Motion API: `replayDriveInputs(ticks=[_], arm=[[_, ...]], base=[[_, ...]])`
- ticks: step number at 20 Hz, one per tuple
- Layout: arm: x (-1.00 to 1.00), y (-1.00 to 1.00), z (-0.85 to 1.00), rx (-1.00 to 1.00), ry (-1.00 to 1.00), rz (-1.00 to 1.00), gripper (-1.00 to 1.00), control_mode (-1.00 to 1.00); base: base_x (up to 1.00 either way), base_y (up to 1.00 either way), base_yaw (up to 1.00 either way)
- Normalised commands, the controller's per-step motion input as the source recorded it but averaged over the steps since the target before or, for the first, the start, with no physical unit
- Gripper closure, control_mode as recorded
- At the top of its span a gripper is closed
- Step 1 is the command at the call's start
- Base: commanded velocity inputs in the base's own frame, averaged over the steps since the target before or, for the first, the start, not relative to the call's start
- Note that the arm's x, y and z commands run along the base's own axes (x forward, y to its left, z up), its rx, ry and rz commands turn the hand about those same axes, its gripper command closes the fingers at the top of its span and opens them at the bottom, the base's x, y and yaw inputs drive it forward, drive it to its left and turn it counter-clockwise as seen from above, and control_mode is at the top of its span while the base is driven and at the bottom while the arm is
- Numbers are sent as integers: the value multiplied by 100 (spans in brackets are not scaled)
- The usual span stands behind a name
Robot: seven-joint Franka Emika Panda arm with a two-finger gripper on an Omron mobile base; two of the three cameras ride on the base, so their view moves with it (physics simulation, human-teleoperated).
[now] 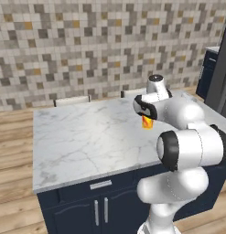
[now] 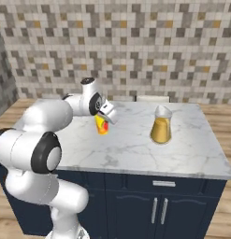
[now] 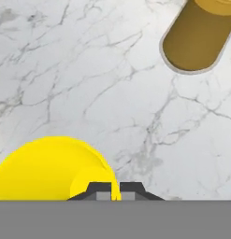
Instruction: Place the pitcher and cup on the dining counter for serving.
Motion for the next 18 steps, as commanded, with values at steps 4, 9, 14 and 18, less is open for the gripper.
replayDriveInputs(ticks=[4, 9, 14, 18], arm=[[72, -31, -30, -1, 0, 0, 100, -100], [55, -22, -45, -1, 0, 0, 100, -100], [35, -5, -65, -6, 0, 0, 100, -100], [10, -1, -72, -3, 0, 0, 100, -100]], base=[[0, 0, 0], [0, 0, 0], [0, 0, 0], [0, 0, 0]])
